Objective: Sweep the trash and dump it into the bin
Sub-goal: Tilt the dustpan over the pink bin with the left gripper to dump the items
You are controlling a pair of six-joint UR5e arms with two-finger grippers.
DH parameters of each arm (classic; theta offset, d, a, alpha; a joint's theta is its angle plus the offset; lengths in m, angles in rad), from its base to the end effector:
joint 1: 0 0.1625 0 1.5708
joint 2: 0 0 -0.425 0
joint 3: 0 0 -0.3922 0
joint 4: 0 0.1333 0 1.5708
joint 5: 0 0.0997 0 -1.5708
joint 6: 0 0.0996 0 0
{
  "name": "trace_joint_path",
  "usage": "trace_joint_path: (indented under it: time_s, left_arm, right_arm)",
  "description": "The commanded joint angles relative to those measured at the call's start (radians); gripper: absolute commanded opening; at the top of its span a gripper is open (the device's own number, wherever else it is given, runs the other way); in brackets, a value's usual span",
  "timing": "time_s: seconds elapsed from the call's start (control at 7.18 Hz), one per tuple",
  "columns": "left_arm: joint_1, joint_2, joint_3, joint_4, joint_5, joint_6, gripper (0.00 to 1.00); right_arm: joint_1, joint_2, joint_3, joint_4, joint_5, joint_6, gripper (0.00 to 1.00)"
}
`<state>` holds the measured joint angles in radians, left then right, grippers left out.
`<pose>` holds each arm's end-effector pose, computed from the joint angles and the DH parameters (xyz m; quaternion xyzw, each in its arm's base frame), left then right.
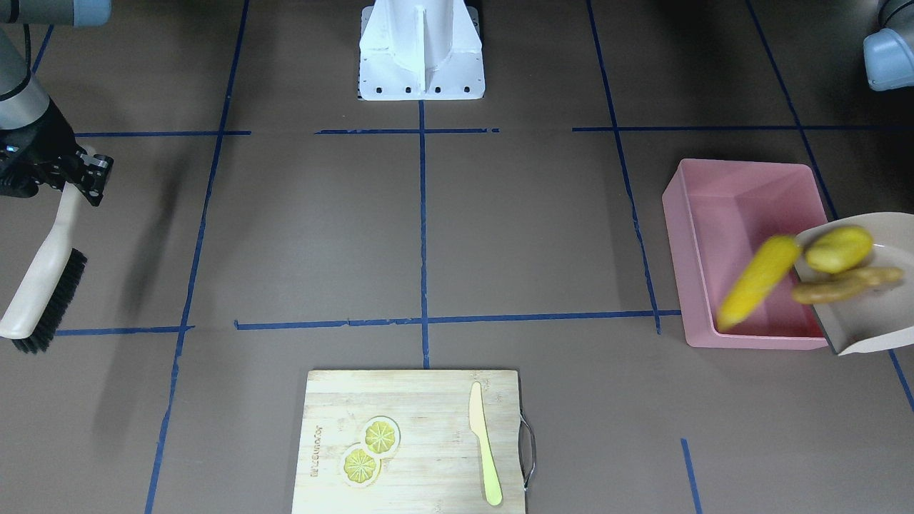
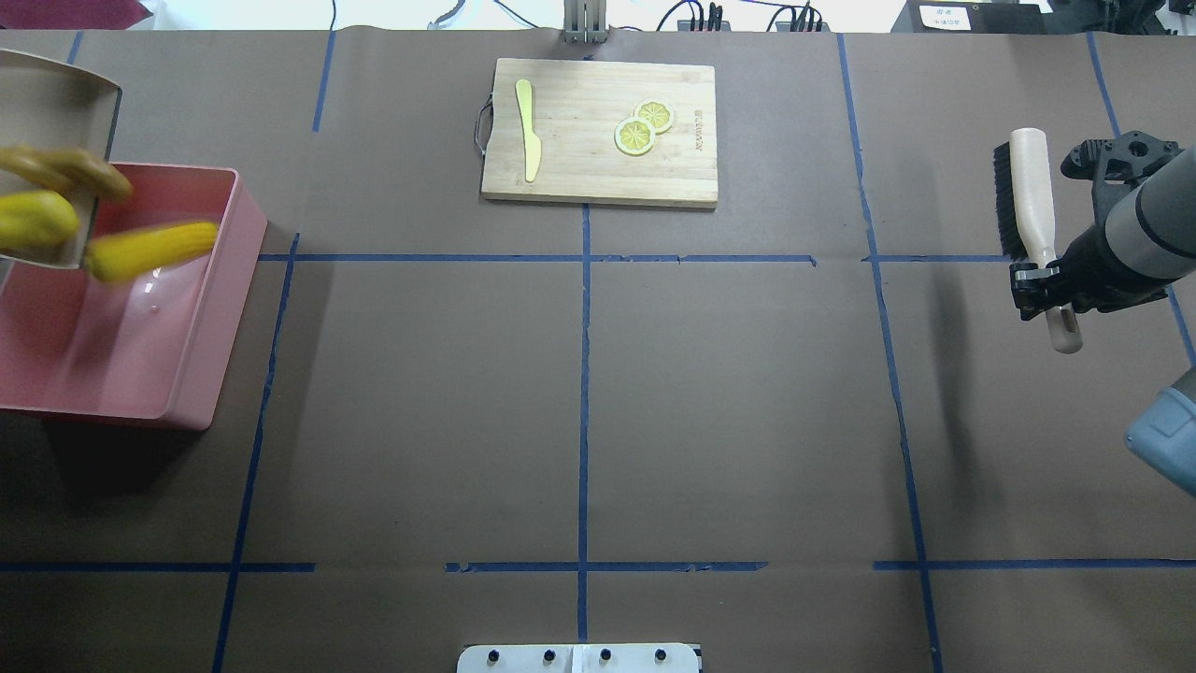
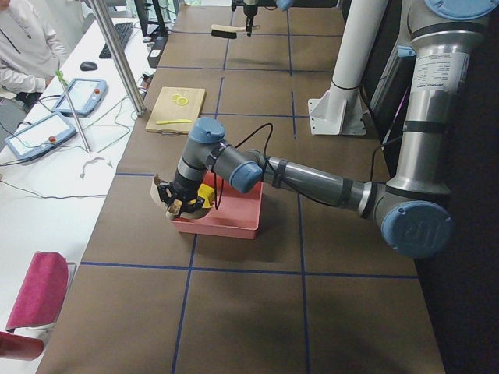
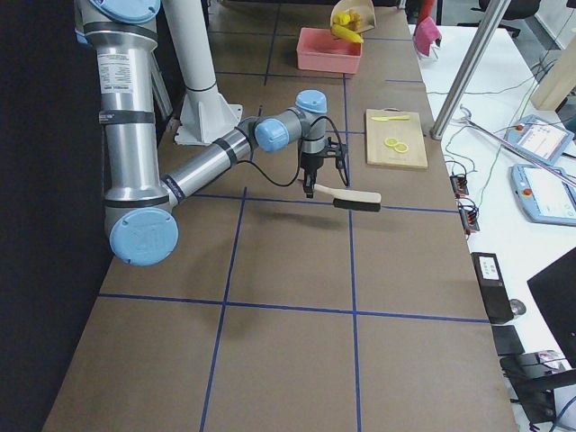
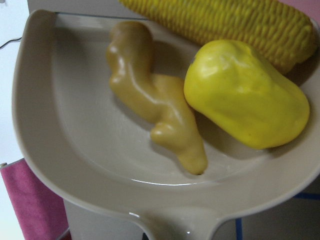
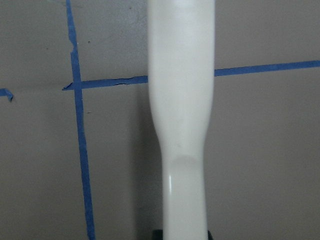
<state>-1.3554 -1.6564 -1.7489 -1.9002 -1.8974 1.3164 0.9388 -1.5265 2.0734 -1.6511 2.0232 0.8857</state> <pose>0.0186 -0.5593 0.5062 0.3271 -0.0183 0.6884 0.6472 -0.2130 -0.4429 0.4183 0.0133 -0.3134 0.0685 0.9471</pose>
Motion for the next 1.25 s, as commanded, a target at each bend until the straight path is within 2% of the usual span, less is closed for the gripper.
trace_joint_path:
  time_s: [0.0, 0.14, 0.28, 0.7, 0.84, 0.97, 1.11]
  left_arm:
    - [0.001, -0.025, 0.003, 0.024, 0.11, 0.179, 0.07]
    - [0.001, -0.023, -0.003, 0.026, 0.098, 0.178, 0.07]
    - [-0.002, -0.031, -0.009, 0.064, 0.022, 0.14, 0.06]
    - [-0.002, -0.054, -0.162, 0.144, -0.289, -0.341, 0.06]
    - [0.019, -0.093, -0.181, 0.142, -0.328, -0.549, 0.06]
    - [0.148, -0.127, -0.185, 0.142, -0.322, -0.668, 0.07]
    - [0.295, -0.135, -0.179, 0.142, -0.293, -0.678, 0.08]
  right_arm:
    - [0.0, 0.0, -0.021, 0.034, 0.002, 0.006, 0.0]
    - [0.0, 0.002, -0.019, 0.034, 0.003, 0.007, 0.0]
    - [0.0, 0.002, -0.019, 0.034, 0.003, 0.007, 0.0]
    - [-0.002, 0.009, -0.013, 0.036, 0.003, 0.033, 0.01]
    - [-0.002, 0.009, -0.019, 0.052, 0.003, 0.033, 0.01]
    - [-0.002, 0.008, -0.035, 0.092, 0.003, 0.033, 0.01]
    - [-0.008, 0.008, -0.039, 0.103, 0.005, 0.033, 0.01]
